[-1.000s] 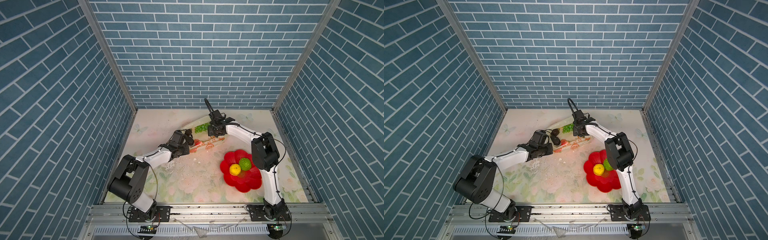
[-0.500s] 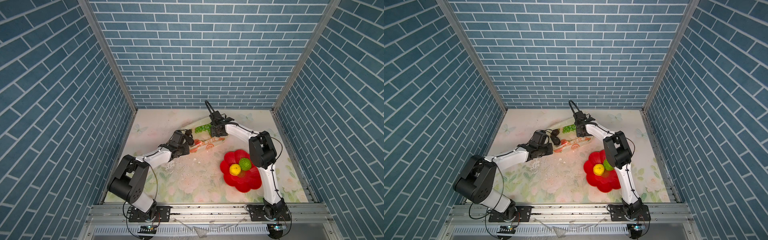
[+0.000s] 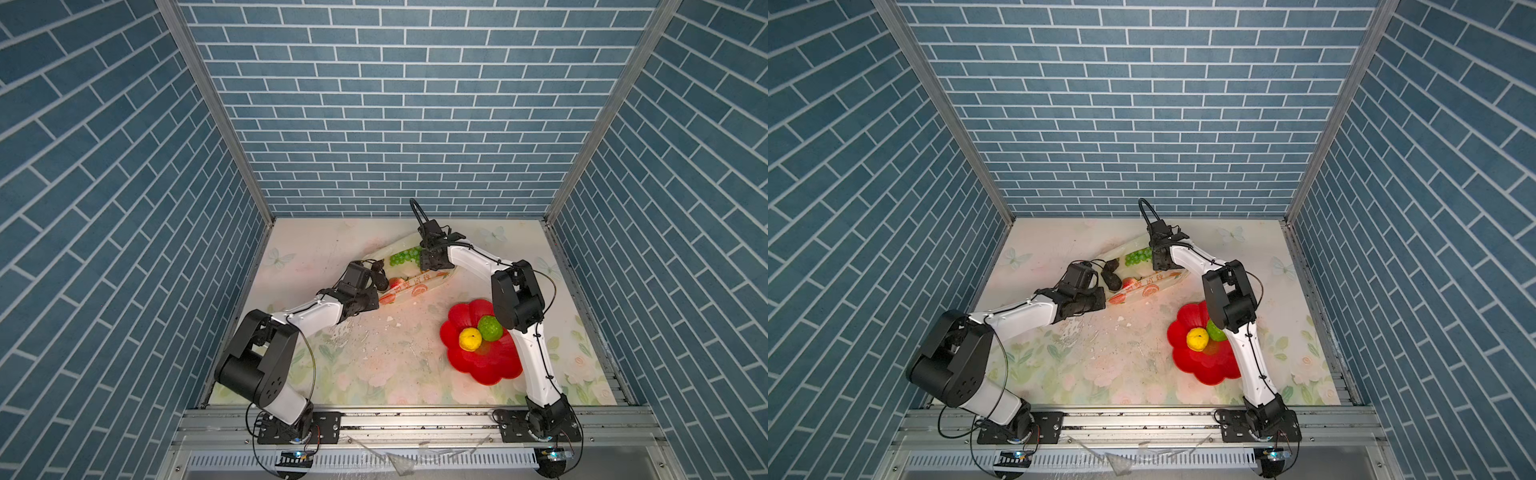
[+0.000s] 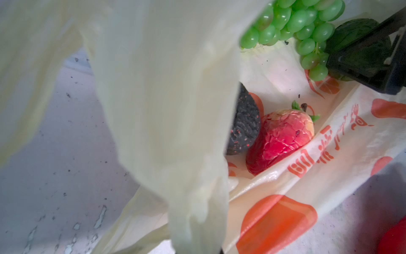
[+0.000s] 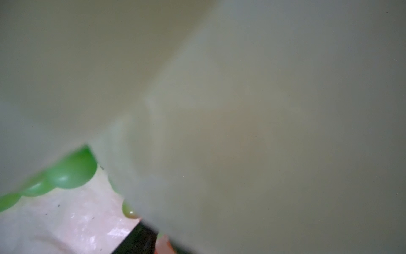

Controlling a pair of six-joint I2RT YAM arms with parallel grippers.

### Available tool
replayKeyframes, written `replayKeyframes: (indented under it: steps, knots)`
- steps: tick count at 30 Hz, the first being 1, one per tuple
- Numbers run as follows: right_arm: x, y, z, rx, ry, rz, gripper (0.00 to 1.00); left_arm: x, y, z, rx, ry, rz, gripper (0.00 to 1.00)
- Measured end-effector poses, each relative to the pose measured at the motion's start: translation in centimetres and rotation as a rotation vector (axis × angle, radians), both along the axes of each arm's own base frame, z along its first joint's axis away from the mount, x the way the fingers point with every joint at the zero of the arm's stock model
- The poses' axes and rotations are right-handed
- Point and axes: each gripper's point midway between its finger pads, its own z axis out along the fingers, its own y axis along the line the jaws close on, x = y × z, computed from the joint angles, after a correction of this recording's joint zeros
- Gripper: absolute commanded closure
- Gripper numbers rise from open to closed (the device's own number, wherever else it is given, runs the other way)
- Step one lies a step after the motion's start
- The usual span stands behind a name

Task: Take fruits out of the plastic bag
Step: Pick up the fruit from the plastic bag.

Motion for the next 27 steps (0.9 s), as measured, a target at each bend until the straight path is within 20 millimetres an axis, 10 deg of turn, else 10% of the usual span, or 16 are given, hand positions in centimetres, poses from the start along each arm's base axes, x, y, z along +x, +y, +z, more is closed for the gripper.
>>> replayKeyframes:
  steps: [17,27]
  knots:
    - [0.1,0.4,0.6,0.046,-0.022,0.013,0.44,0.0,0.0,0.0,0.000,0.000,0.000,0.89]
    - [-1.6,1.0,5.2,0.145,-0.084,0.051,0.44,0.0,0.0,0.0,0.000,0.000,0.000,0.89]
